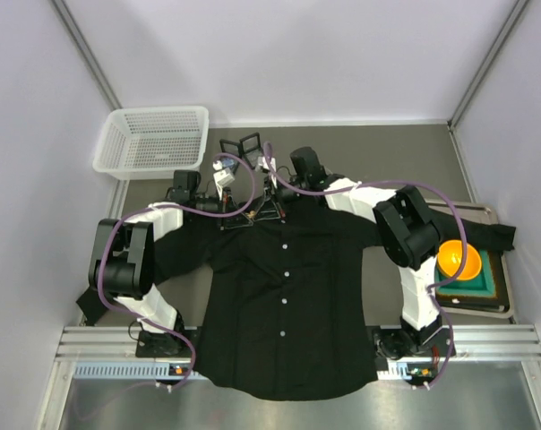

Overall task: Pin the brooch onto the clothing
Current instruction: Pin the brooch to the clothes.

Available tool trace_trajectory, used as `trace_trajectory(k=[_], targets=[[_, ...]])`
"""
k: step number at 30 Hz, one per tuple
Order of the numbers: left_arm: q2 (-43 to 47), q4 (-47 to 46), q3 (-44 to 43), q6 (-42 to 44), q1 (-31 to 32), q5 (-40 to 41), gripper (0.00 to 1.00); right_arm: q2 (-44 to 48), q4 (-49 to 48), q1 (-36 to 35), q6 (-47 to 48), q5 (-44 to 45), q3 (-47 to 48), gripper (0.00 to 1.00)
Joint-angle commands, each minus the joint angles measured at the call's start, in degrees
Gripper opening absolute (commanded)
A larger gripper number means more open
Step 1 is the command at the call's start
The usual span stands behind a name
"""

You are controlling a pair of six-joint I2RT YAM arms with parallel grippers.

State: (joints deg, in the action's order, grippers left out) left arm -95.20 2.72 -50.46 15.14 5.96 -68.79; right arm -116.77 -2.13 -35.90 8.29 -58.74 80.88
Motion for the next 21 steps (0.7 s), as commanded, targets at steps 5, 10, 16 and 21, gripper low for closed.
trace_trajectory(k=[5,10,16,21], targets=[[1.86,-0.88,-0.69,0.86,-1.39,-1.60,0.00,2.16,-0.59,1.44,1.28,-8.23,0.51,0.02],[1.60,-0.26,-1.22,1.30,-1.39,-1.34,0.00,2.51,0.72,1.10,3.22,-8.67,0.51,0.15],[1.42,-0.26,-1.31,1.47,-1.39,-1.08,0.00,3.13,2.04,1.18,4.97,-8.58,0.33,0.29],[1.42,0.27,-1.31,2.26,-1.39,-1.17,0.00,3.48,3.89,1.27,5.50,-8.76,0.42,0.39]])
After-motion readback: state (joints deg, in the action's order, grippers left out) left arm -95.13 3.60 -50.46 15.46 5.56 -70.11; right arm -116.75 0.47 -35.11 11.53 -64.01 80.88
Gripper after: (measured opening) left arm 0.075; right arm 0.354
